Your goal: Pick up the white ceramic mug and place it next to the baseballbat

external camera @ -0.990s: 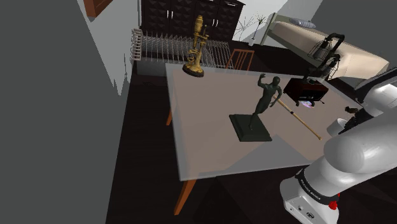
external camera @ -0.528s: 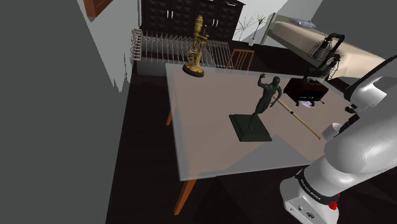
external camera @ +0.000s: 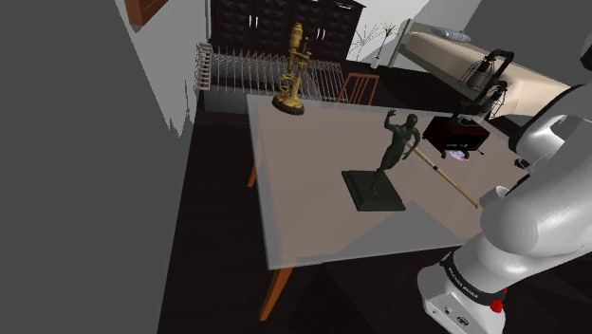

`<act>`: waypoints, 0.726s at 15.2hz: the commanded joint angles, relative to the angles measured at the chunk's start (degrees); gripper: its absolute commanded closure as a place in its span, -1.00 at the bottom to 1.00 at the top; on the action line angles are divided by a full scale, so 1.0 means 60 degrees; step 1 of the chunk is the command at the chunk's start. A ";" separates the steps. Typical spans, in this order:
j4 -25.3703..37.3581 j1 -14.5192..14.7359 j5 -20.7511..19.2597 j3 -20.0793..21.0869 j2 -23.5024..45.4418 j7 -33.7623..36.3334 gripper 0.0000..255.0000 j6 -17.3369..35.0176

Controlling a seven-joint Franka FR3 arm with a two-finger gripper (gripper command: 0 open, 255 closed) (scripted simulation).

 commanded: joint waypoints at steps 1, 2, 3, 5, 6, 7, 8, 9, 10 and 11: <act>-0.0020 0.0018 0.0026 0.0058 0.0016 -0.0017 1.00 -0.0019; -0.0020 0.0019 0.0026 0.0058 0.0016 -0.0017 1.00 -0.0019; -0.0052 0.0058 -0.0046 -0.0003 -0.0034 0.0020 -1.00 -0.0010; -0.0040 0.0048 -0.0037 0.0005 -0.0025 0.0012 -1.00 -0.0018; -0.0039 0.0047 -0.0034 0.0007 -0.0023 0.0010 -1.00 -0.0019; -0.0039 0.0048 -0.0037 0.0006 -0.0024 0.0012 -1.00 -0.0019; -0.0020 0.0019 0.0028 0.0058 0.0016 -0.0018 -1.00 -0.0019; -0.0116 0.0604 -0.0997 -0.0698 -0.0533 0.0708 -1.00 -0.0139; -0.0195 0.1291 -0.2298 -0.1584 -0.1216 0.1634 -1.00 -0.0269; -0.0242 0.1854 -0.4194 -0.2405 -0.2206 0.2992 -1.00 -0.0446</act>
